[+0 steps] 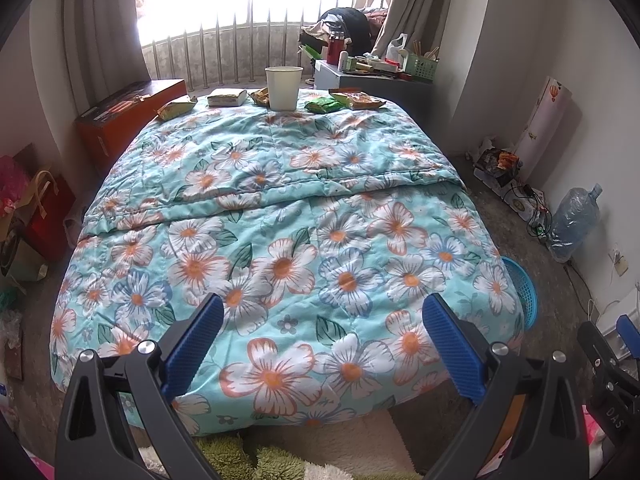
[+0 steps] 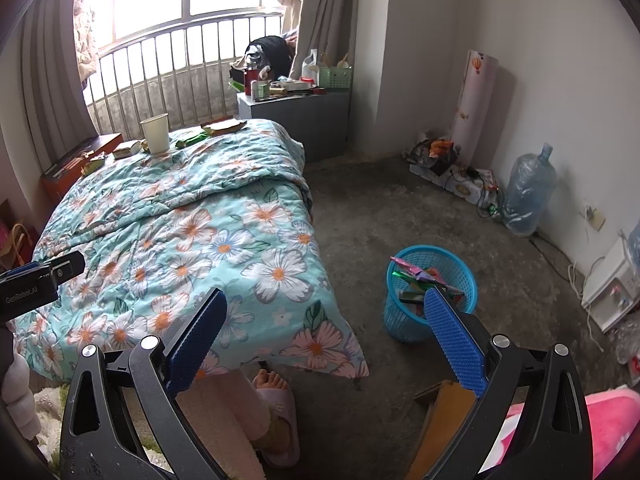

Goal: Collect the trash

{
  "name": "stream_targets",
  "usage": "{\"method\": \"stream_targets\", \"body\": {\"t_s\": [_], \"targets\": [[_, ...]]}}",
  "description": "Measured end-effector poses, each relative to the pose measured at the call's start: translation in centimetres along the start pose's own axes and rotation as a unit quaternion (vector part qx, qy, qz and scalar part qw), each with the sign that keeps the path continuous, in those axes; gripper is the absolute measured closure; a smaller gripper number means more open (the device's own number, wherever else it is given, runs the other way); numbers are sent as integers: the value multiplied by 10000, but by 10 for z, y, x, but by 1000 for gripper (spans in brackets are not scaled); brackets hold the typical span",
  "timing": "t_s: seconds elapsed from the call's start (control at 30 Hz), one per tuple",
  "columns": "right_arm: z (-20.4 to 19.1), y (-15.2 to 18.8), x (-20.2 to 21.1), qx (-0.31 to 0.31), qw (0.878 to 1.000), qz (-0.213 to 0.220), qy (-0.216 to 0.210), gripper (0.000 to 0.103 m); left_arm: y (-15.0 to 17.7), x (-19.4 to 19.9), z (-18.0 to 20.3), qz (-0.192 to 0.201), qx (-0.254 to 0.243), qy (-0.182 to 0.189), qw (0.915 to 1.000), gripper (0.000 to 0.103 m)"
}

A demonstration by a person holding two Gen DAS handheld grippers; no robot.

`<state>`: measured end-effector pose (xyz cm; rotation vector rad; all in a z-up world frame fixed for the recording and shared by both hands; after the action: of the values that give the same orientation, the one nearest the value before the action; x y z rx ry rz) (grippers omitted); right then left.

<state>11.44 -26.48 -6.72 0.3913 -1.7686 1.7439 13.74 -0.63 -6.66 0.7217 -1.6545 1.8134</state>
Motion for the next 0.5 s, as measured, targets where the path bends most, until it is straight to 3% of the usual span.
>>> {"method": "stream_targets", "body": {"t_s": [0.5], "targets": [[-2, 1, 0, 6, 10000, -6, -18, 8, 3, -1, -1, -32, 10, -16, 10000, 6]]}}
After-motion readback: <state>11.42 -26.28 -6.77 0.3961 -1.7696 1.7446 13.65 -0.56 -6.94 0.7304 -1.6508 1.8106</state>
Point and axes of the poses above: each gripper's, at about its wrist camera, not at the fingertips, and x roughly against the way its jaws point, z to its right, y to its underside, the point moved 7 cm from there along -x, roughly the way its jaws point, and after that the axes turned 4 degrees about z, right-handed, at the moved point
